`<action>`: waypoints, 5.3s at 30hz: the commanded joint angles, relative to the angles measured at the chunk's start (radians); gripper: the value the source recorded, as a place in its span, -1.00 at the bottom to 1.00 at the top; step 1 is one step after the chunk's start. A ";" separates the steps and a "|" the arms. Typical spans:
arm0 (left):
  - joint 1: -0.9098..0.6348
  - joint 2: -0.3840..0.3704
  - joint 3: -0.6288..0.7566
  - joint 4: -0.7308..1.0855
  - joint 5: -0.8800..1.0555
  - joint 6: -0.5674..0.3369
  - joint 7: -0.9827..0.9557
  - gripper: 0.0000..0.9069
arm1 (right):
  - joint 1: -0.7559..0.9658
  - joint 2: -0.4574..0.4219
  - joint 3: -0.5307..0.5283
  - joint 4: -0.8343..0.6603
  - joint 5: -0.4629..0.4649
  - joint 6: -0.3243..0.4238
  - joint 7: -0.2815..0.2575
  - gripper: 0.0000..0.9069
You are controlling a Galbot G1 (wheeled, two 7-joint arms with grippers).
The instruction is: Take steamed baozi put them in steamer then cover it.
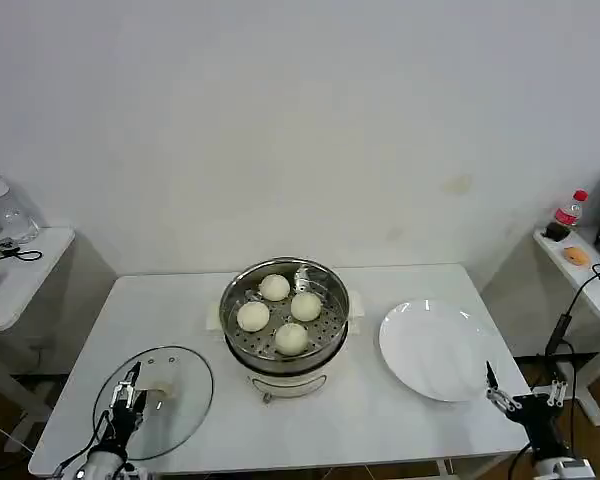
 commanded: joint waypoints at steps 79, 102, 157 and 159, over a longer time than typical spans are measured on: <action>-0.526 -0.285 0.489 -0.268 0.319 0.436 0.441 -1.00 | 0.035 0.108 -0.141 -0.017 -0.225 -0.013 -0.028 1.00; -0.515 -0.460 0.519 -0.145 0.501 0.403 0.447 -1.00 | 0.043 0.120 -0.175 -0.045 -0.256 -0.007 -0.034 1.00; -0.404 -0.454 0.535 -0.255 0.449 0.393 0.438 1.00 | 0.035 0.124 -0.198 -0.060 -0.279 0.000 -0.037 1.00; -0.383 -0.443 0.543 -0.288 0.443 0.392 0.440 1.00 | 0.034 0.122 -0.198 -0.061 -0.279 0.000 -0.037 1.00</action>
